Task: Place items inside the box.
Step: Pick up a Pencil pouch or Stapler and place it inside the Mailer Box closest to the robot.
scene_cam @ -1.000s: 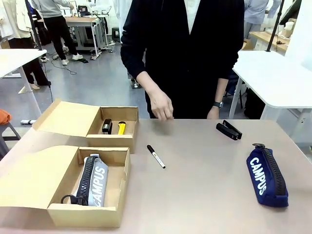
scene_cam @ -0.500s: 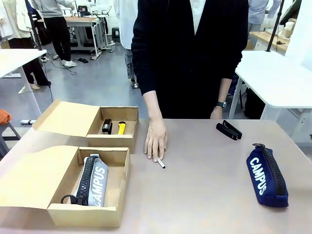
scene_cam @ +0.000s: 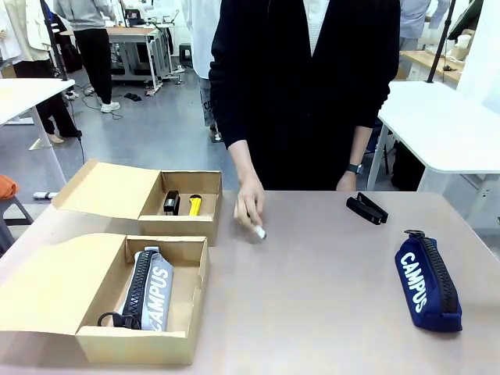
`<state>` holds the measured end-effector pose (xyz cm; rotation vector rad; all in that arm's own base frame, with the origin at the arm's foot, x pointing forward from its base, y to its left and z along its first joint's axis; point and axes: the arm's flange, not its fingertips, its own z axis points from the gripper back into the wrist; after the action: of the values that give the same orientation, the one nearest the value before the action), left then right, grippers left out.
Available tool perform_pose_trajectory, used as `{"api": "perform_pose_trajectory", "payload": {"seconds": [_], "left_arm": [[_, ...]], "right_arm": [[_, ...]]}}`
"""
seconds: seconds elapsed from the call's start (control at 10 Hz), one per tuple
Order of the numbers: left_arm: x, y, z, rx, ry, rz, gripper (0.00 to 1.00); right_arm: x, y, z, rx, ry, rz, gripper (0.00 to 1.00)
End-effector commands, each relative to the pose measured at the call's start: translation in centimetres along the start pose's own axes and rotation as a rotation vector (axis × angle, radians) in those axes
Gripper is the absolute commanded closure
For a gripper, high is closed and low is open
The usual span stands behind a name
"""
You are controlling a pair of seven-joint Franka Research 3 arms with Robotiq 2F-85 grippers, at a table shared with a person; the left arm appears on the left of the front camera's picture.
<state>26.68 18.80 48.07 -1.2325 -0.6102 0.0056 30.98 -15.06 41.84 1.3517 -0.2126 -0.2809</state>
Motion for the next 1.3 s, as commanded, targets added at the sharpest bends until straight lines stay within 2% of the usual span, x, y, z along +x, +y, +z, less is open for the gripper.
{"api": "perform_pose_trajectory", "payload": {"seconds": [0.0,0.2,0.3,0.4,0.5,0.6,0.7,0.8,0.9,1.0,1.1,1.2], "left_arm": [[0.1,-0.2,0.0,-0.018,-0.011,-0.018,0.0],[0.1,-0.2,0.0,-0.018,-0.011,-0.018,0.0],[0.1,-0.2,0.0,-0.018,-0.011,-0.018,0.0],[0.1,-0.2,0.0,-0.018,-0.011,-0.018,0.0],[0.1,-0.2,0.0,-0.018,-0.011,-0.018,0.0],[0.1,-0.2,0.0,-0.018,-0.011,-0.018,0.0],[0.1,-0.2,0.0,-0.018,-0.011,-0.018,0.0],[0.1,-0.2,0.0,-0.018,-0.011,-0.018,0.0],[0.1,-0.2,0.0,-0.018,-0.011,-0.018,0.0],[0.1,-0.2,0.0,-0.018,-0.011,-0.018,0.0],[0.1,-0.2,0.0,-0.018,-0.011,-0.018,0.0],[0.1,-0.2,0.0,-0.018,-0.011,-0.018,0.0]], "right_arm": [[-0.2,0.2,0.3,-0.005,0.013,-0.006,0.0],[0.0,0.0,0.0,0.0,0.0,0.0,0.0],[-0.3,2.4,-4.4,-0.247,-0.016,0.096,0.0],[1.0,5.5,-8.4,-0.425,-0.006,0.306,0.0],[4.5,7.2,-10.9,-0.487,0.037,0.434,0.0],[7.4,7.6,-12.4,-0.639,-0.074,0.496,0.0],[8.4,7.6,-13.7,-0.798,-0.213,0.618,0.0],[6.8,8.0,-13.6,-0.747,-0.138,0.601,0.0],[5.6,10.2,-14.2,-0.561,-0.024,0.501,0.0],[7.0,10.4,-15.0,-0.661,-0.071,0.581,0.0],[7.0,10.3,-15.2,-0.693,-0.087,0.665,0.0],[11.9,9.5,-15.3,-0.689,-0.18,0.69,0.0]]}}
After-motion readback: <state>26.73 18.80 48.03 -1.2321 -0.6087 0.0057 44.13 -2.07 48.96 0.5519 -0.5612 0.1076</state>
